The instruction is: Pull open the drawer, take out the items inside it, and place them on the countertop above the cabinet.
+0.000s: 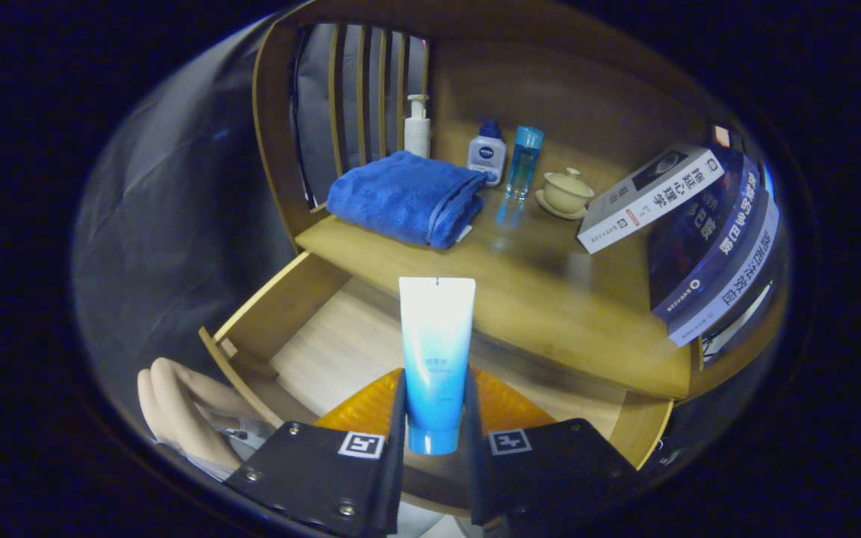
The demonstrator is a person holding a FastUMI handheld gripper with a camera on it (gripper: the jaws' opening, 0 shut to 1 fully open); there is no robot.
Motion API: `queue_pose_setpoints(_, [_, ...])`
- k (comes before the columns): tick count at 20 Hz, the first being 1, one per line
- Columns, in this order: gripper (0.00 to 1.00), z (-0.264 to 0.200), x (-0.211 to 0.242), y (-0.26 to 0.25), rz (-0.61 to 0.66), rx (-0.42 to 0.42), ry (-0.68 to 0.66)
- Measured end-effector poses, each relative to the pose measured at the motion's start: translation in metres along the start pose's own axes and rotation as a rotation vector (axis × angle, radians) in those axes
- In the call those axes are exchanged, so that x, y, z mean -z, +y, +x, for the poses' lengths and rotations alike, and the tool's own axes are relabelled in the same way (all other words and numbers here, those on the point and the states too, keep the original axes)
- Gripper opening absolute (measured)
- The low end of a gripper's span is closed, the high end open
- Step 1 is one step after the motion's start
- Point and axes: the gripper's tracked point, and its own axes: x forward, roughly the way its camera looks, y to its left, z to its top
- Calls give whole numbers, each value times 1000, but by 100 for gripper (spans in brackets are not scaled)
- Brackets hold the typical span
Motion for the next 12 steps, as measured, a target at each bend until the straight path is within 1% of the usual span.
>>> queue_pose_setpoints(2, [37, 8, -4, -3, 7, 14, -10])
queue_pose_setpoints(5, [36, 23, -15, -9, 52, 23, -11])
queue_pose_setpoints(9, [36, 44, -26, -25, 67, 85, 0])
queue_pose_setpoints(12, [36, 55, -37, -26, 92, 96, -6])
